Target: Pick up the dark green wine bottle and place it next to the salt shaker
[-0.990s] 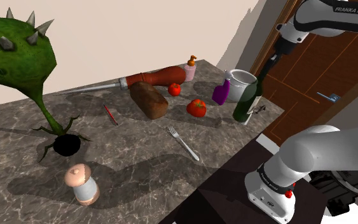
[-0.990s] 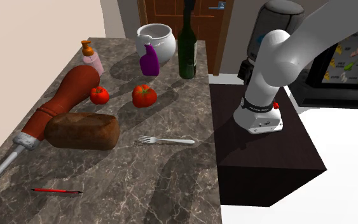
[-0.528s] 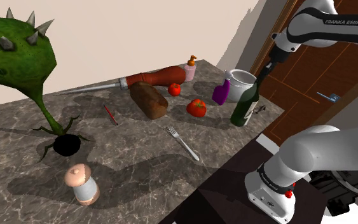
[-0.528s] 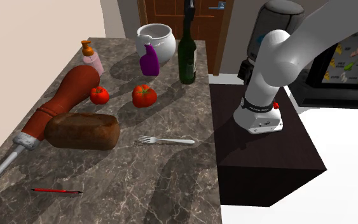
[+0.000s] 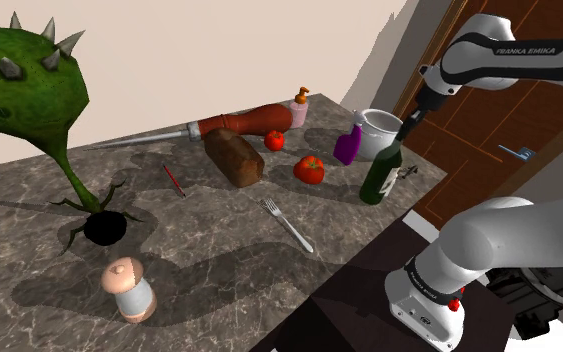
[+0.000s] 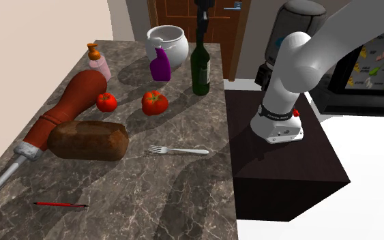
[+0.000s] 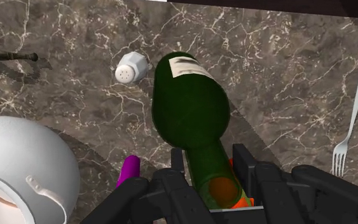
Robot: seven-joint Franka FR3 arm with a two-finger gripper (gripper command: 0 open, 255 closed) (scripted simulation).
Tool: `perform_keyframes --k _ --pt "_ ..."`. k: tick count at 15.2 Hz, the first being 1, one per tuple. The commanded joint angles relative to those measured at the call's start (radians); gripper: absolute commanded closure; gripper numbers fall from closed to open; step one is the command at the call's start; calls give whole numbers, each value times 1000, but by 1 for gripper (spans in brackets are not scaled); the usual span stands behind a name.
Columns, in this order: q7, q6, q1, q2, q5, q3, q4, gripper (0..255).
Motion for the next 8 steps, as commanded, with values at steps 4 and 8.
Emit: perform_keyframes --k 4,8 --pt "0 4 -1 -1 -1 -1 -4 255" --pt "0 4 -1 -1 -1 -1 -4 0"
